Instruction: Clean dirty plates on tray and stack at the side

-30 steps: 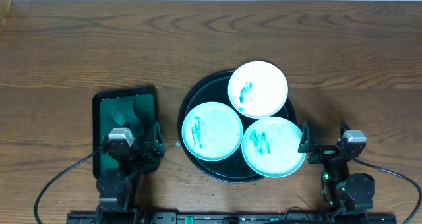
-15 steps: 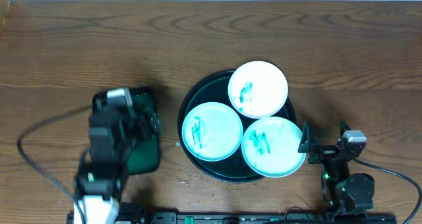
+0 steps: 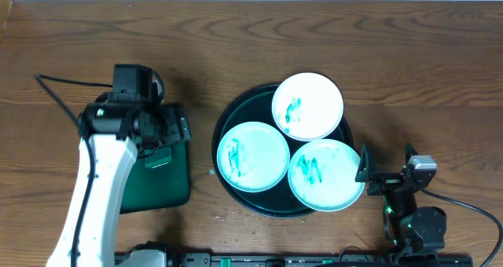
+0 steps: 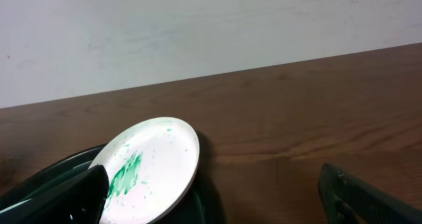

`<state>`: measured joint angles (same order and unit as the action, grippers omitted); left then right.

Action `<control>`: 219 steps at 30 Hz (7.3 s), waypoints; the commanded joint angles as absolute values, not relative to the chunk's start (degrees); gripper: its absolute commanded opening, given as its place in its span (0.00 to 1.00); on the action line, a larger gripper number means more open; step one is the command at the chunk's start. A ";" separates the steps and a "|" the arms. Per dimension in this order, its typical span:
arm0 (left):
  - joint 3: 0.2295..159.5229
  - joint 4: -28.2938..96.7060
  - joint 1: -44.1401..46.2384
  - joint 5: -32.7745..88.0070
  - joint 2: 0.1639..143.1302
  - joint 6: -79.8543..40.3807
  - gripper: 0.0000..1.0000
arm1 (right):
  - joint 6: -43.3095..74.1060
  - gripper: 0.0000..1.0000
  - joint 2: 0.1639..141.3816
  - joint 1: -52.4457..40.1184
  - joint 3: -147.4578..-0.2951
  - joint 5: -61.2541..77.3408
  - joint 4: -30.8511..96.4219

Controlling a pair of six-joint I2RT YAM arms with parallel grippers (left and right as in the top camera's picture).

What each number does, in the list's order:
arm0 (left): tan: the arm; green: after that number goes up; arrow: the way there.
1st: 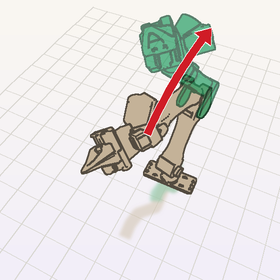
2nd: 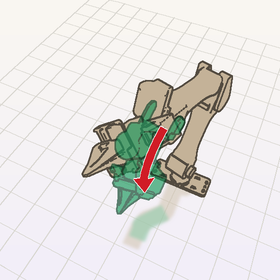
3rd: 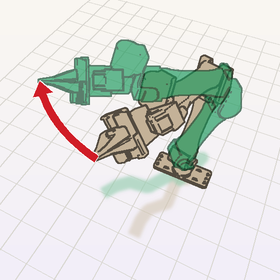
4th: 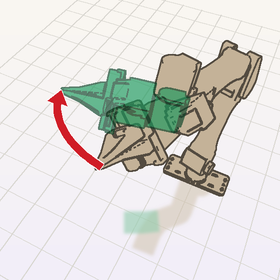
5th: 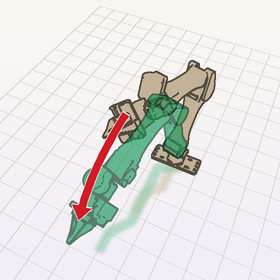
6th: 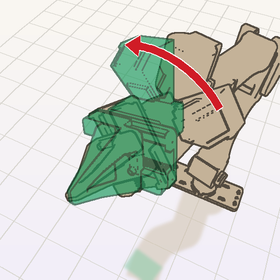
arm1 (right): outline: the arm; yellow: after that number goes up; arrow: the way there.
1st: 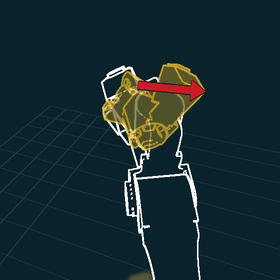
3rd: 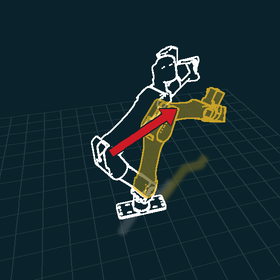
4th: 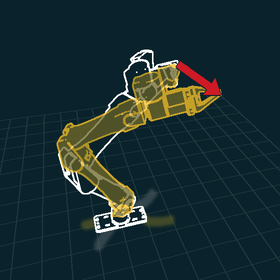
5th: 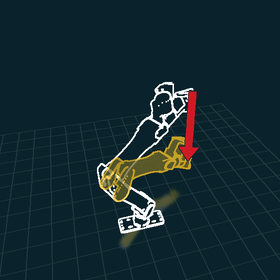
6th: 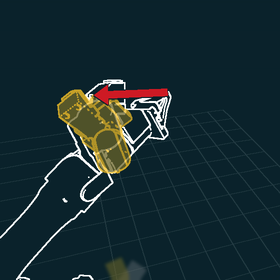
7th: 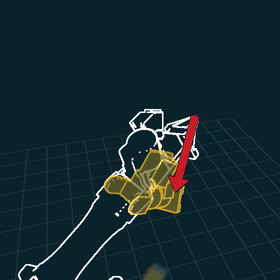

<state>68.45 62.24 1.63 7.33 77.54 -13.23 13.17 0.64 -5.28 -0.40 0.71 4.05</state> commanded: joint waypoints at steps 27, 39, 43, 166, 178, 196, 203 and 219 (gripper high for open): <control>69.63 68.99 1.85 7.05 87.57 -12.71 0.86 | 13.72 0.99 0.38 -5.67 -1.17 12.29 3.73; 69.63 67.88 1.85 7.05 87.57 -12.73 0.86 | 7.62 0.99 15.22 -5.67 -24.53 18.28 24.93; 69.63 67.61 1.85 7.07 87.57 -12.73 0.86 | 7.64 0.99 27.94 -5.67 -35.24 18.35 31.24; 69.89 49.41 -7.66 3.79 90.45 -8.67 0.07 | 12.23 0.51 106.59 -29.36 -72.38 23.44 52.49; 69.89 49.36 -7.66 3.79 90.45 -8.67 0.07 | 15.88 0.57 111.87 -29.36 -72.27 22.37 46.72; 69.89 49.89 -2.02 6.11 90.45 -8.67 0.07 | 16.73 0.01 115.42 -29.34 -72.27 22.31 45.74; 69.89 51.27 5.96 8.43 90.45 -10.85 0.07 | 16.71 0.01 115.42 -29.34 -72.27 22.31 46.09; 67.81 50.17 22.31 20.16 97.14 -18.68 0.07 | 16.73 0.01 115.42 -29.34 -72.27 22.63 47.62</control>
